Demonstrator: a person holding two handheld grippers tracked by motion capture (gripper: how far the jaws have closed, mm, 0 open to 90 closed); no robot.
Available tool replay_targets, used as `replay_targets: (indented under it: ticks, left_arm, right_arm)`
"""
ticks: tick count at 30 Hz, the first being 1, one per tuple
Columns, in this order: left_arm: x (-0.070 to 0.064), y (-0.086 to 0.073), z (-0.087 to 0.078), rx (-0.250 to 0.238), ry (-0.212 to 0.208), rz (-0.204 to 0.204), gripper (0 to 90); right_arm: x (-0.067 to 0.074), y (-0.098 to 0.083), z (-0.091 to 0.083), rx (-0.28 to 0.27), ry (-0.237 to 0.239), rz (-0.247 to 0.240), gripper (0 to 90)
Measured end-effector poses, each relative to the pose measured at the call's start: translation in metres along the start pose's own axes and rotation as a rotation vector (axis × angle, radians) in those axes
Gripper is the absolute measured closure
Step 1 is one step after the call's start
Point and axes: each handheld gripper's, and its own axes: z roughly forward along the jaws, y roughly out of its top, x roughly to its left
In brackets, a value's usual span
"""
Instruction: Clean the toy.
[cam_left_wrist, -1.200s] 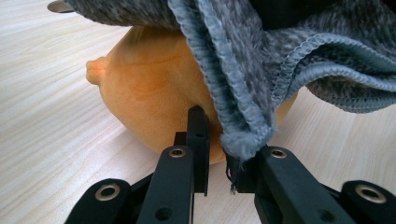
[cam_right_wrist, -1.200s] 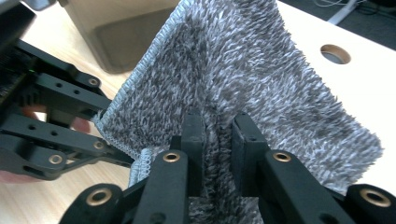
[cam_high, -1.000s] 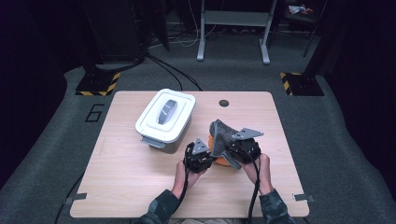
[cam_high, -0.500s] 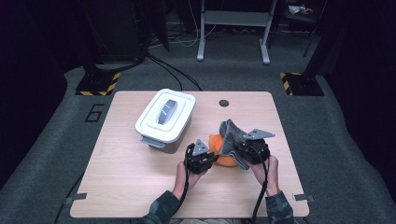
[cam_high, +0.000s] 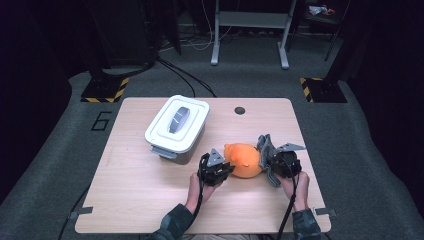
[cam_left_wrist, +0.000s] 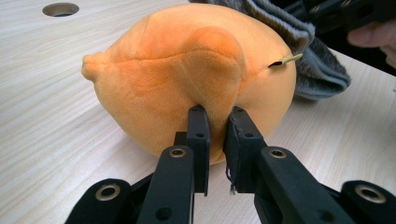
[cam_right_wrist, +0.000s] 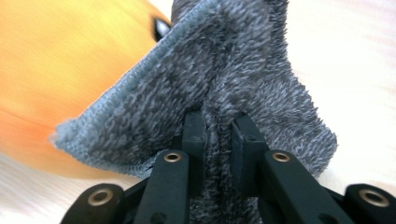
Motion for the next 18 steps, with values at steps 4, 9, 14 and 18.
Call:
replay_targets:
  ticks: [4,9,14,18]
  left_arm:
    - [0.002,0.0,0.001,-0.01,-0.007,-0.015,80.6]
    - [0.003,0.0,0.0,-0.012,0.0,-0.02,80.5]
    - [0.004,-0.001,0.0,-0.014,-0.001,-0.02,80.5]
    - [0.005,-0.001,0.0,-0.015,-0.001,-0.023,80.5]
  right_arm:
    - [-0.007,-0.01,0.011,0.047,0.003,0.011,77.8]
    - [-0.011,-0.01,0.008,0.033,-0.006,0.018,77.8]
    - [-0.008,0.0,-0.014,-0.034,-0.022,-0.006,77.8]
    - [0.003,0.012,-0.037,-0.1,-0.021,-0.051,77.8]
